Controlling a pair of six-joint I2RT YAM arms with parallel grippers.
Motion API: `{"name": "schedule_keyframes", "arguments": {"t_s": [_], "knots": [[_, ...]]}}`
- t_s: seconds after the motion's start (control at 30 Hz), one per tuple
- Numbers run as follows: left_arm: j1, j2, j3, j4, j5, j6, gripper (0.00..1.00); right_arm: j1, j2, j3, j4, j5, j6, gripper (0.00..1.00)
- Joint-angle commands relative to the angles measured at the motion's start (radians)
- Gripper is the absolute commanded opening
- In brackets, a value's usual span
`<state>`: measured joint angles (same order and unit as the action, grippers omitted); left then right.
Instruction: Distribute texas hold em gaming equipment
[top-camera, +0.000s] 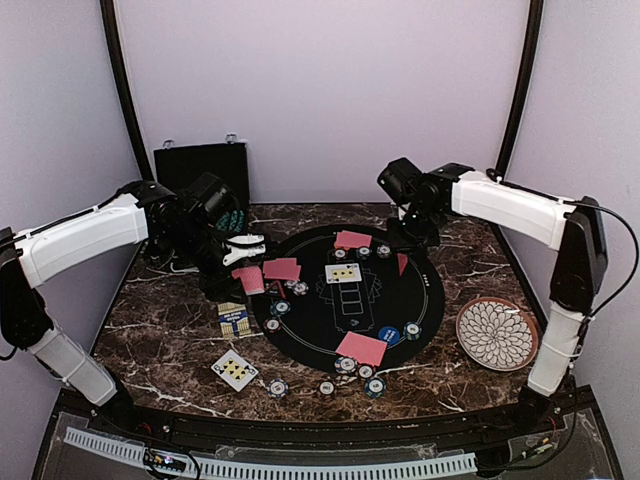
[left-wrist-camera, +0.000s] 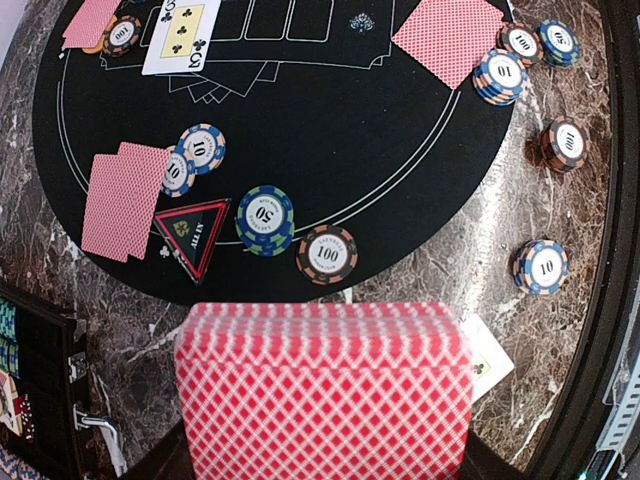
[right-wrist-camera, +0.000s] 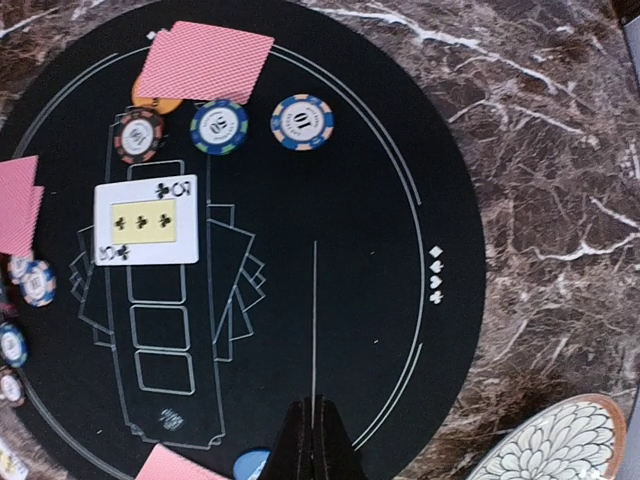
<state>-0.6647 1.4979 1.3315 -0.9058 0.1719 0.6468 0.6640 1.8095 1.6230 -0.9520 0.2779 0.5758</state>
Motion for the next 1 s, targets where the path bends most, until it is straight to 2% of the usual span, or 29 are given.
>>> {"name": "schedule_keyframes", "arguments": {"t_s": [0.0, 0.13, 0.4, 0.67, 0.97], "knots": [[0.004, -0.025, 0.013, -0.004, 0.012, 0.005, 0.00, 0.071, 0.126, 0.137, -0.134, 0.287, 0.003, 0.00], [0.004, -0.027, 0.017, -0.005, 0.011, 0.005, 0.00, 0.124, 0.270, 0.298, -0.223, 0.384, 0.028, 0.00], [0.005, -0.031, 0.014, -0.008, 0.017, 0.004, 0.00, 0.194, 0.501, 0.544, -0.284, 0.369, 0.024, 0.00], [0.004, -0.033, 0.008, -0.003, 0.022, 0.007, 0.00, 0.218, 0.614, 0.660, -0.258, 0.268, 0.007, 0.00], [0.005, -0.028, 0.009, 0.000, 0.021, 0.007, 0.00, 0.217, 0.646, 0.658, -0.149, 0.089, 0.000, 0.00]]}}
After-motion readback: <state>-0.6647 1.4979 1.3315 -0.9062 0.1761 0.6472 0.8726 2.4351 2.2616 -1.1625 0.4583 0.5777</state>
